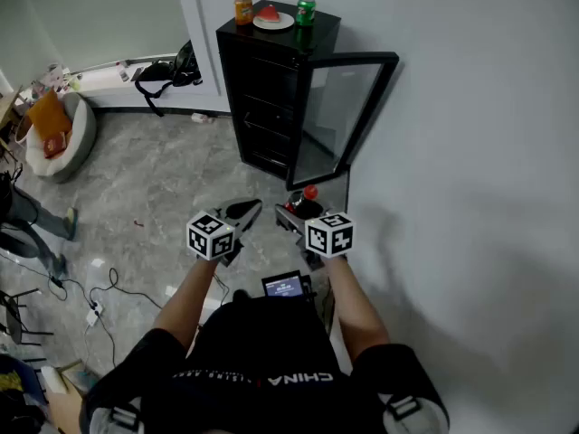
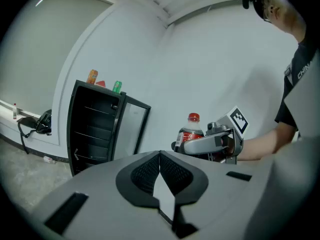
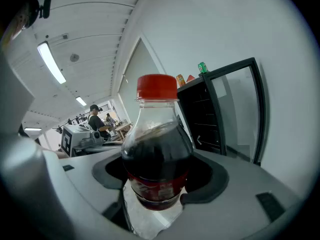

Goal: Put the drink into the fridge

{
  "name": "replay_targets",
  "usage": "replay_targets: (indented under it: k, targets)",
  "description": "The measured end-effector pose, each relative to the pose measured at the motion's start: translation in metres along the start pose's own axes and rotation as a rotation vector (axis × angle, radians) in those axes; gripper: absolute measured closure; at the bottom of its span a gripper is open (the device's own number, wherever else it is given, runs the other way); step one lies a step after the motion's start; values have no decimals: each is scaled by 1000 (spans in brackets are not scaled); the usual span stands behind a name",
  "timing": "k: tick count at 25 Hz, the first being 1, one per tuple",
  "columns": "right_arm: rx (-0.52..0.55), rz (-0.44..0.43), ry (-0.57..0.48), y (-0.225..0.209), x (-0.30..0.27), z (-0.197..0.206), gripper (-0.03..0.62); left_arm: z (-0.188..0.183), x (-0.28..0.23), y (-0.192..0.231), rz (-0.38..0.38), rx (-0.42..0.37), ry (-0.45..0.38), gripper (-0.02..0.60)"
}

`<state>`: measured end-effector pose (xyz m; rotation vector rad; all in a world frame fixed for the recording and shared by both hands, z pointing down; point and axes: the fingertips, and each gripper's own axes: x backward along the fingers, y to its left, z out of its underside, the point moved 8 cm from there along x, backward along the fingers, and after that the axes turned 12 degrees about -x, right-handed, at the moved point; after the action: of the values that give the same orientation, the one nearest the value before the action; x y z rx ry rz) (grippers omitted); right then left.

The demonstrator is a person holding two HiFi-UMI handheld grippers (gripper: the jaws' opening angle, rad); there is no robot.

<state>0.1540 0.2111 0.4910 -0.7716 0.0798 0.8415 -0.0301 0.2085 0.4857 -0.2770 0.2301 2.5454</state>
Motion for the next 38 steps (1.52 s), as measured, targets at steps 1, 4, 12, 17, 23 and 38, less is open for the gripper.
replay_targets:
  k: [1,4,12,17,23,38]
  targets:
    - [3,1,-1,-1,-1,-1,276,-1,-1,1,1,-6,0,569]
    - [13,4,-1,-3,-3,-5,276,-5,-3,1,8,-34,-3,569]
    - [18,0,-1,2,-11,-8,276,-3,0,6,26,-63,8,569]
    - [4,3,-5,1,-12,-9,276,-4,3,10,32,-38,-5,569]
    - [-22,10,-10,-1,-15,-9,276,-4,2,11,38,-46,1,569]
    - [-63,21,-18,-18,-6,-10,276,0,-9,9,15,-56,36,569]
